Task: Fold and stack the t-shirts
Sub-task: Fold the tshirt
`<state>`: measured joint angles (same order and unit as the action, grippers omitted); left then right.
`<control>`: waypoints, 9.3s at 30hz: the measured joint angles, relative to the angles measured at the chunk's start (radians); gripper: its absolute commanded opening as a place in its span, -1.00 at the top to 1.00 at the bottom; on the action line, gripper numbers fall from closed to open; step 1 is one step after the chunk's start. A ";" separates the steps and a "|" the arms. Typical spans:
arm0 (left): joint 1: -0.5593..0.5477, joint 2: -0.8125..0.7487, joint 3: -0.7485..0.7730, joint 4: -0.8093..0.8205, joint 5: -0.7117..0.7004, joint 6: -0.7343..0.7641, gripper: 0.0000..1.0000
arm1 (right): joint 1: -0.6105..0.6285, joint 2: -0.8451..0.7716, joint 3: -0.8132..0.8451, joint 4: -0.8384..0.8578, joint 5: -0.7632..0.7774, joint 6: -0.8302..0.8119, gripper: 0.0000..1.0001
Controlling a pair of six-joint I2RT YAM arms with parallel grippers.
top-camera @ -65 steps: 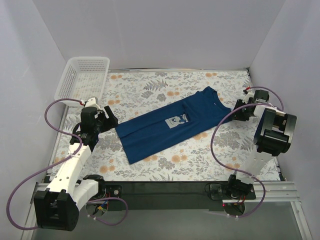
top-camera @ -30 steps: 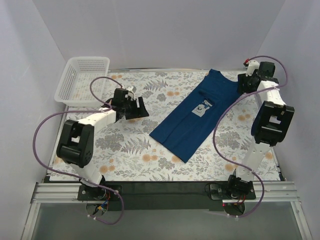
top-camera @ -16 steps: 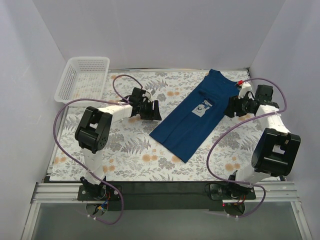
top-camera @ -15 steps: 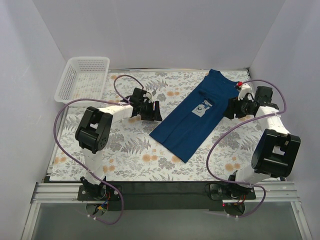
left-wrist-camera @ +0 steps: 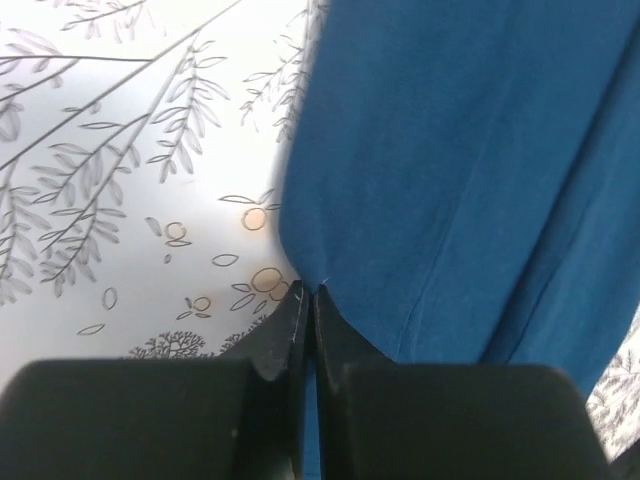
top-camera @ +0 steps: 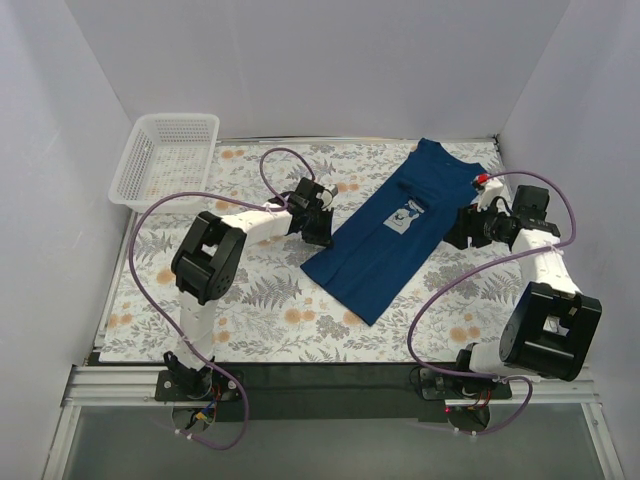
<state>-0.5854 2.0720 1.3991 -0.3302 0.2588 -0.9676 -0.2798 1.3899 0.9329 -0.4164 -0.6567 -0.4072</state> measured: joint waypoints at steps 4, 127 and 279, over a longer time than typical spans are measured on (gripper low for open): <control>-0.005 -0.009 0.003 -0.020 -0.064 -0.024 1.00 | -0.006 -0.024 0.000 0.001 -0.006 0.000 -0.16; 0.478 -1.219 -0.706 0.055 0.088 -0.173 -0.53 | 0.521 1.095 1.018 0.284 0.072 0.843 0.32; -0.295 -0.901 -0.967 -0.092 -0.083 -1.011 1.00 | 1.149 -0.267 -0.434 -0.083 0.249 -0.756 0.37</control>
<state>-0.8803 1.1709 0.4316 -0.4225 0.1757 -1.9789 0.8696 1.1233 0.4992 -0.4992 -0.4080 -1.1633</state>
